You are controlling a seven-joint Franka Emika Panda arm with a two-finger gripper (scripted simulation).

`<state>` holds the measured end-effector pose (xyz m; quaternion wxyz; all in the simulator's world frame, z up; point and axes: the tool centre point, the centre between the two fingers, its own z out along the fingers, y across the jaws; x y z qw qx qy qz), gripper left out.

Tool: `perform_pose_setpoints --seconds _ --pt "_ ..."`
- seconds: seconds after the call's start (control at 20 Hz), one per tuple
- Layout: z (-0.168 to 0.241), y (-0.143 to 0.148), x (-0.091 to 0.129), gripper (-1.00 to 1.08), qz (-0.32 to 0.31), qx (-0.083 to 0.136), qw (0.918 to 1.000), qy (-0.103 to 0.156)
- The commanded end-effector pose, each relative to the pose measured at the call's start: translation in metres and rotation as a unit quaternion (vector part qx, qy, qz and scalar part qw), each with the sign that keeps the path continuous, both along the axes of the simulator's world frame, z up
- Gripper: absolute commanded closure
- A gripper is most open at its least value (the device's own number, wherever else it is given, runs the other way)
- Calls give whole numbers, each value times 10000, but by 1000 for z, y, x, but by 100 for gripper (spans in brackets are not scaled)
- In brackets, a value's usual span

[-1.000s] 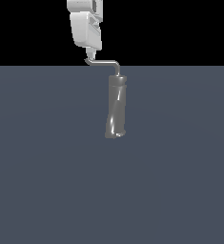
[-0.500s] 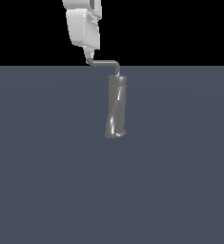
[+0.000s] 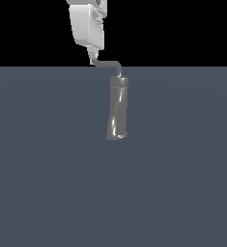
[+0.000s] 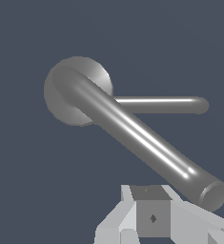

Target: Turn on the faucet by rotating a designated handle.

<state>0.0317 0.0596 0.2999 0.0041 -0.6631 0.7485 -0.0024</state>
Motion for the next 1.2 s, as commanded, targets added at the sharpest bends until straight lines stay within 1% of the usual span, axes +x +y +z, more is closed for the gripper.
perform_pose_setpoints --seconds 0.0,0.5,0.55,0.6,1.15 --pt "0 -9 -10 108 -33 -11 10000 32" --pt "0 -26 -39 108 -26 -9 10000 44" --pt "0 -26 -39 108 -26 -9 10000 44" --pt "0 -20 -35 108 13 -7 10000 21" --pt "0 -90 -52 108 -18 -8 10000 41"
